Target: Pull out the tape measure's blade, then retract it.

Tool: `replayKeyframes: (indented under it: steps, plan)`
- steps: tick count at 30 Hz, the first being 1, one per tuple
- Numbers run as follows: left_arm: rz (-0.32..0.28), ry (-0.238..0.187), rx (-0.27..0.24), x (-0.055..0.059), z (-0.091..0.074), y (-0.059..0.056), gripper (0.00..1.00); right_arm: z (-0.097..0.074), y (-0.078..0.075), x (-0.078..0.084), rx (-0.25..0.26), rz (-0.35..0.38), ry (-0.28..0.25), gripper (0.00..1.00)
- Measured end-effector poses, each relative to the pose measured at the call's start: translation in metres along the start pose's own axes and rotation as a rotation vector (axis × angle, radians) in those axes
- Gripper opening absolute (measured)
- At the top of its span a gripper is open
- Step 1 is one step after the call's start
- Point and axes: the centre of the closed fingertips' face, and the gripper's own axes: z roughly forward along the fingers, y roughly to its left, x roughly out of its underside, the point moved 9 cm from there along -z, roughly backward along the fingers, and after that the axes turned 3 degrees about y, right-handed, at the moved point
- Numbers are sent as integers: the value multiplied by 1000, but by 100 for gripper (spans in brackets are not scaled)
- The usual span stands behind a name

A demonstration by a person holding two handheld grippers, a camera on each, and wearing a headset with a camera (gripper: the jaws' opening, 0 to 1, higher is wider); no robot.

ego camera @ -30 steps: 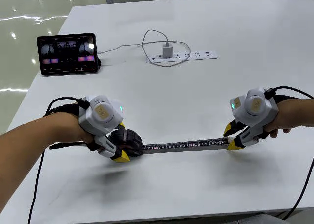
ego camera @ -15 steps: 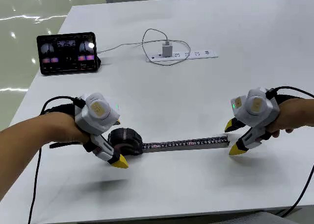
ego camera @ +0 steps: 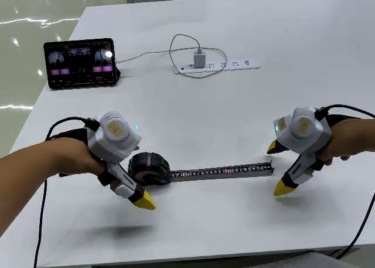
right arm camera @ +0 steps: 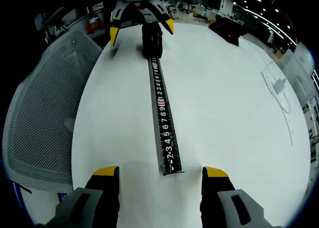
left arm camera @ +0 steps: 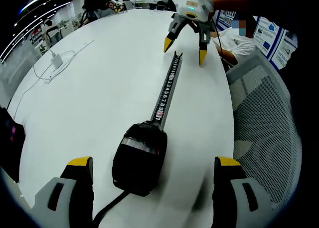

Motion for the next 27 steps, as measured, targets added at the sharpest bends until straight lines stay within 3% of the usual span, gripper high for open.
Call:
replayKeyframes:
  steps: [3,5,6,8,10,12,17,19,21,25,27]
  plan:
    - [-102,-119,-26,-4,-4,3,99,0,1,0,12,38,-20,72]
    - [-145,-172,-73,-3,-7,6,99,-1,1,0,27,103,-61,78]
    - [-159,-173,-76,-1,-8,6,99,-1,1,0,31,131,-82,83]
    - [-153,-216,-162,2,-10,10,99,-1,1,2,40,193,-116,91]
    - [-208,-227,-164,6,-10,7,99,-1,1,5,54,227,-132,99]
    - [-265,-239,-156,10,-11,5,99,-2,3,9,69,251,-135,99]
    - [-295,-285,-207,20,-13,2,99,-7,5,13,129,340,-211,99]
    - [-313,-314,-223,23,-15,1,99,-9,6,15,152,339,-225,99]
    - [-323,-318,-252,27,-17,1,99,-12,6,14,198,358,-279,99]
    - [-325,-324,-308,35,-20,2,99,-21,9,15,260,394,-337,99]
    - [-369,-361,-323,39,-25,1,99,-25,13,16,280,416,-381,99]
